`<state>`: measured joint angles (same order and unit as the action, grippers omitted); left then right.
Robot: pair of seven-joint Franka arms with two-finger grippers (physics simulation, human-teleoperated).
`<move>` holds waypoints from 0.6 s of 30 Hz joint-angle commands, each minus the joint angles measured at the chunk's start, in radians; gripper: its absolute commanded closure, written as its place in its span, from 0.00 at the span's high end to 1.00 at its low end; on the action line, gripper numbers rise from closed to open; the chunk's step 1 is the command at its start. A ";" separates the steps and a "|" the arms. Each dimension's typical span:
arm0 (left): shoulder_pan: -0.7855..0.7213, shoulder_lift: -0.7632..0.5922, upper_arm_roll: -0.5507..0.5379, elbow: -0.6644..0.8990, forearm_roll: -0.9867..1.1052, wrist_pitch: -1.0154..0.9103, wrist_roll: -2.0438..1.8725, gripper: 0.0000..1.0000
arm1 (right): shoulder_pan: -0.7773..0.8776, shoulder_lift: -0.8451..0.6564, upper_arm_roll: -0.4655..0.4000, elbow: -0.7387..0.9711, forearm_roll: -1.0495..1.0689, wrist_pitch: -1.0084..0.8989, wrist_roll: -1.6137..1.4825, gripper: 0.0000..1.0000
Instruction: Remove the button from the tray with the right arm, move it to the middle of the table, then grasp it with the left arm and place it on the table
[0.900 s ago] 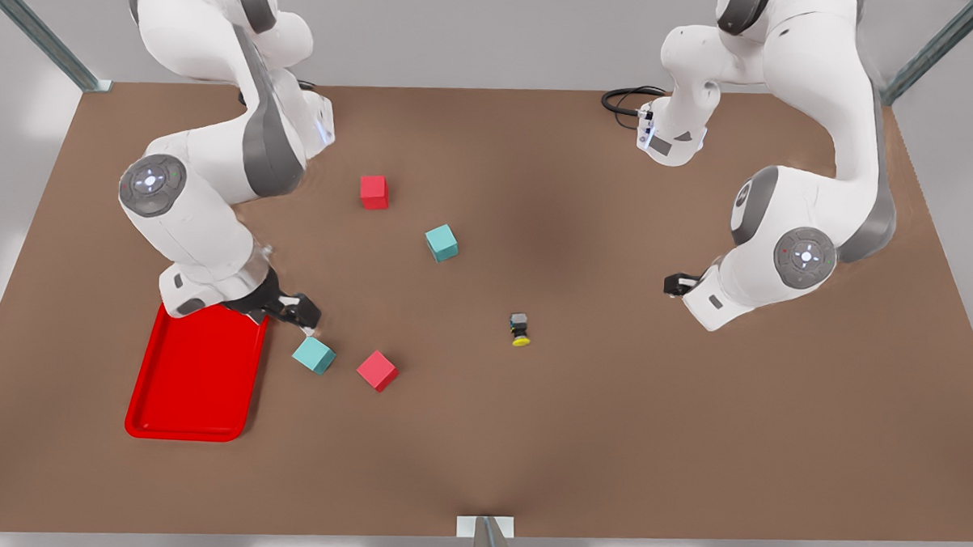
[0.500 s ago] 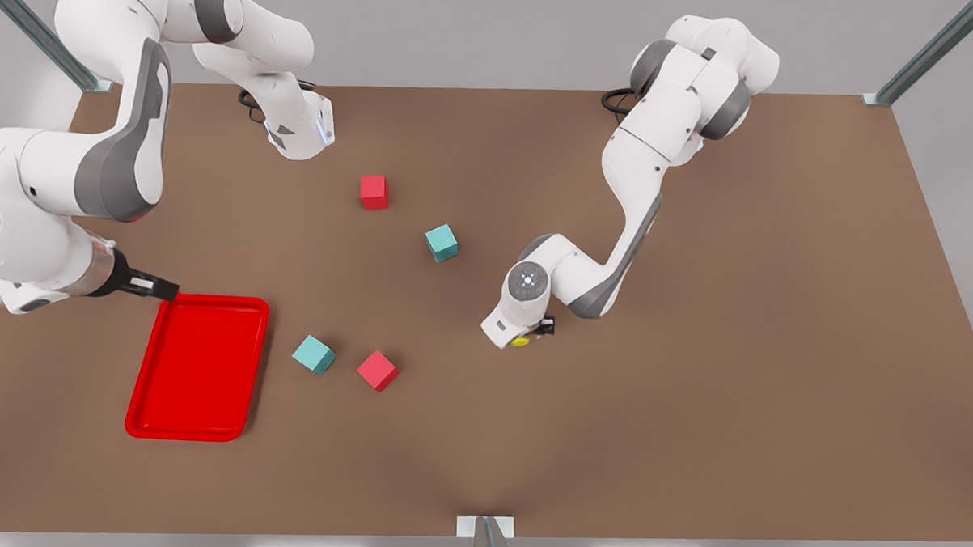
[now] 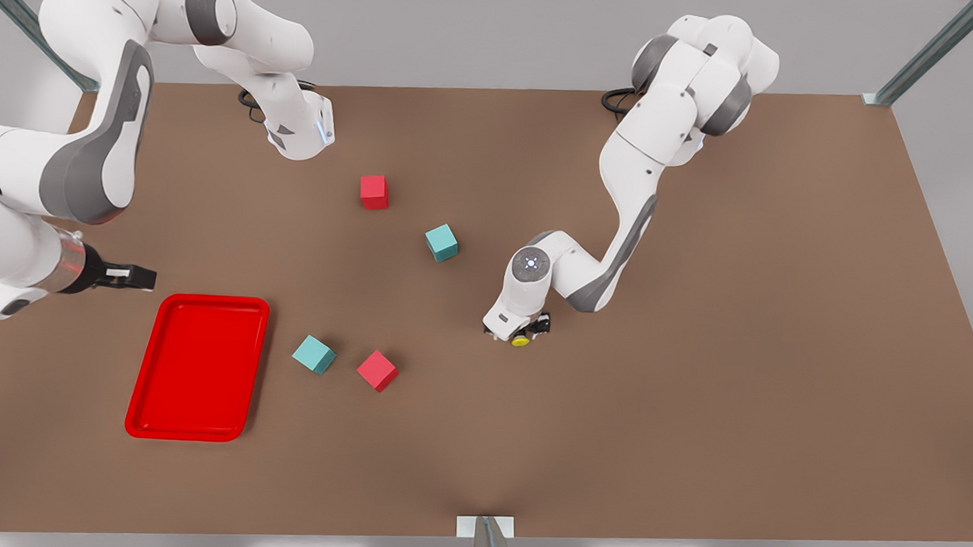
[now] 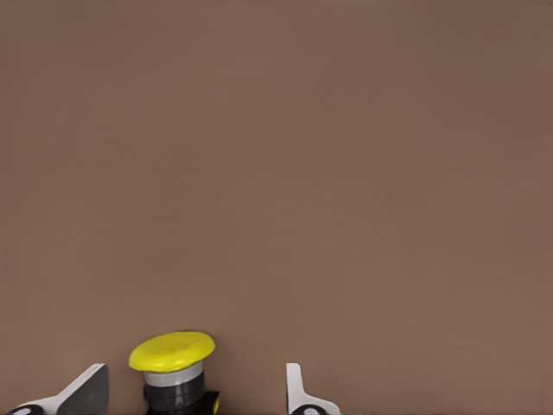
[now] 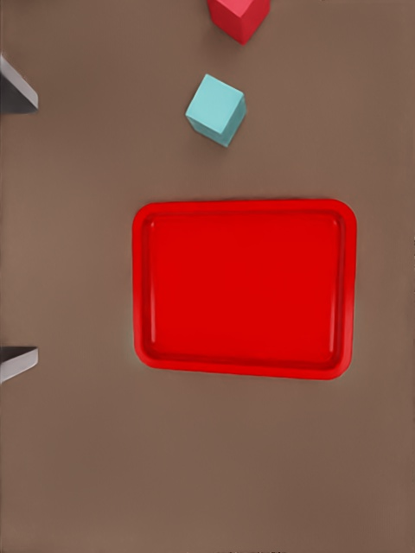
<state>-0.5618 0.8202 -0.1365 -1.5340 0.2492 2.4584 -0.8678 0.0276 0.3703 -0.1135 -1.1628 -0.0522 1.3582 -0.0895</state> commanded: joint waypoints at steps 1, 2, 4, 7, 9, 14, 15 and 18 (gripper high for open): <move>0.000 0.007 0.000 0.000 0.024 0.031 -0.135 1.00 | -0.002 -0.001 0.002 -0.003 -0.015 0.013 -0.360 1.00; 0.002 0.007 0.000 -0.009 0.027 0.031 -0.135 1.00 | -0.003 -0.001 0.002 -0.003 -0.020 0.013 -0.363 1.00; 0.005 0.007 0.000 -0.021 0.038 0.031 -0.132 1.00 | -0.003 0.001 0.002 -0.003 -0.023 0.015 -0.357 1.00; 0.005 -0.006 0.000 -0.058 0.038 0.031 -0.132 1.00 | 0.003 -0.001 0.002 -0.002 -0.026 0.015 -0.349 1.00; 0.005 -0.012 0.000 -0.066 0.038 0.031 -0.132 1.00 | -0.003 -0.001 0.002 0.000 -0.026 0.015 -0.351 1.00; 0.008 -0.012 0.000 -0.063 0.038 0.031 -0.132 1.00 | 0.005 -0.001 0.000 0.003 -0.026 0.015 -0.358 1.00; 0.008 -0.012 0.001 -0.063 0.038 0.031 -0.132 1.00 | -0.002 -0.001 0.002 0.005 -0.023 0.016 -0.357 1.00; 0.008 -0.012 0.001 -0.061 0.038 0.031 -0.132 0.81 | 0.023 -0.002 0.005 0.003 -0.048 0.015 -0.351 1.00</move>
<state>-0.5538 0.8095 -0.1350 -1.5960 0.2853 2.4890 -0.9488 0.0488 0.3701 -0.1095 -1.1597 -0.0882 1.3731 -0.3134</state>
